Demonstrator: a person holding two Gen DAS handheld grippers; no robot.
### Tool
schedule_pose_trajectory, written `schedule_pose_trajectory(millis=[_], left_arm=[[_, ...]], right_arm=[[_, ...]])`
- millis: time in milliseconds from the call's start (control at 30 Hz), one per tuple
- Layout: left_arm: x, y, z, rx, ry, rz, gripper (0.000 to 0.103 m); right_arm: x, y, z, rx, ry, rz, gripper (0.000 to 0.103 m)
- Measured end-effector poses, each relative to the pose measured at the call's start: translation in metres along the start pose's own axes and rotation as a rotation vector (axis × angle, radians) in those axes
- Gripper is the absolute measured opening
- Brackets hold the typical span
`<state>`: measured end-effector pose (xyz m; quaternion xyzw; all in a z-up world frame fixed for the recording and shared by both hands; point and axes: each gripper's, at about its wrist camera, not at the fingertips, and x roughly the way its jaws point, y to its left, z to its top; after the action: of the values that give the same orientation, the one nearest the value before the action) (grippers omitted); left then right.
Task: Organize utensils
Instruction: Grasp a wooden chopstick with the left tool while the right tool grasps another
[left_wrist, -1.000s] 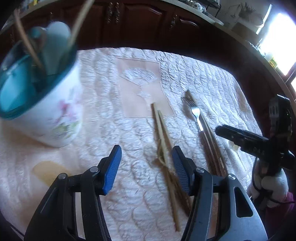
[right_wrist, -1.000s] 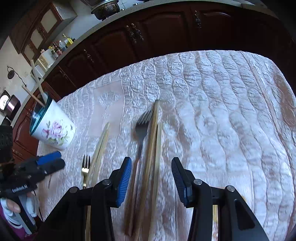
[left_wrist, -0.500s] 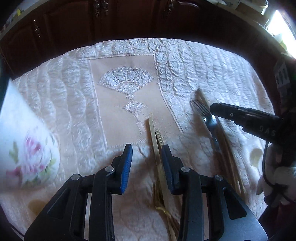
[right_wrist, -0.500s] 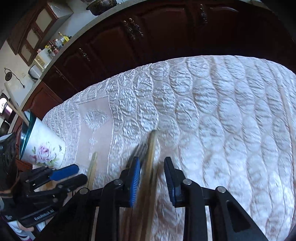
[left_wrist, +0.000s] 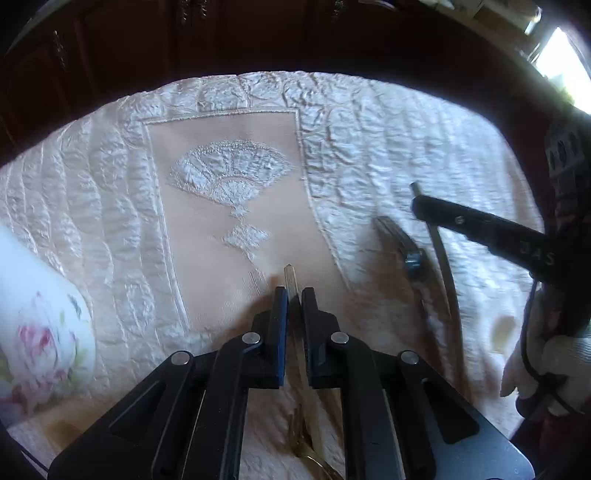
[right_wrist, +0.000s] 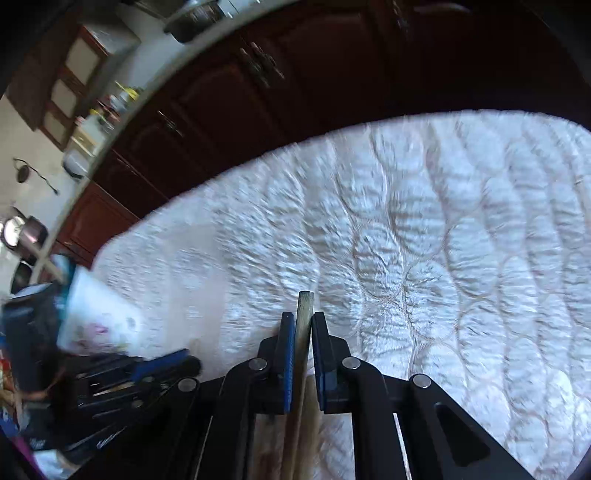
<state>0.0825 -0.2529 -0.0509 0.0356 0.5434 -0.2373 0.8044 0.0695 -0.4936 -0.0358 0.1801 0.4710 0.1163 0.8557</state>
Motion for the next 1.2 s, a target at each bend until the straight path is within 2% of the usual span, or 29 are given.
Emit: schedule_pose_trajectory(millis=[233, 567, 633, 800, 867, 933, 1000, 1200], left_arm=[[-0.060, 0.007, -0.012, -0.015, -0.100, -0.085, 0.006], [-0.158, 0.017, -0.034, 0.009, -0.269, -0.156, 0.004], [-0.166, 0.016, -0.041, 0.026, -0.272, -0.148, 0.004], [-0.143, 0.019, -0.045, -0.033, -0.191, -0.116, 0.006], [-0.120, 0.018, -0.046, -0.044, -0.160, -0.089, 0.022], [-0.096, 0.018, -0.045, -0.059, -0.120, -0.071, 0.030], [-0.069, 0.019, -0.042, -0.082, -0.072, -0.048, 0.030], [-0.011, 0.016, -0.029, -0.074, -0.012, 0.062, 0.029]], right_arm=[[-0.063, 0.016, -0.006, -0.026, -0.092, 0.073, 0.008], [-0.123, 0.052, -0.023, -0.102, -0.173, 0.099, 0.007], [-0.131, 0.062, -0.029, -0.129, -0.181, 0.086, 0.007], [-0.133, 0.072, -0.037, -0.140, -0.173, 0.069, 0.007], [-0.132, 0.073, -0.038, -0.131, -0.172, 0.070, 0.007], [-0.131, 0.071, -0.037, -0.128, -0.171, 0.068, 0.007], [-0.131, 0.070, -0.037, -0.126, -0.169, 0.068, 0.007], [-0.131, 0.069, -0.034, -0.130, -0.166, 0.073, 0.007]])
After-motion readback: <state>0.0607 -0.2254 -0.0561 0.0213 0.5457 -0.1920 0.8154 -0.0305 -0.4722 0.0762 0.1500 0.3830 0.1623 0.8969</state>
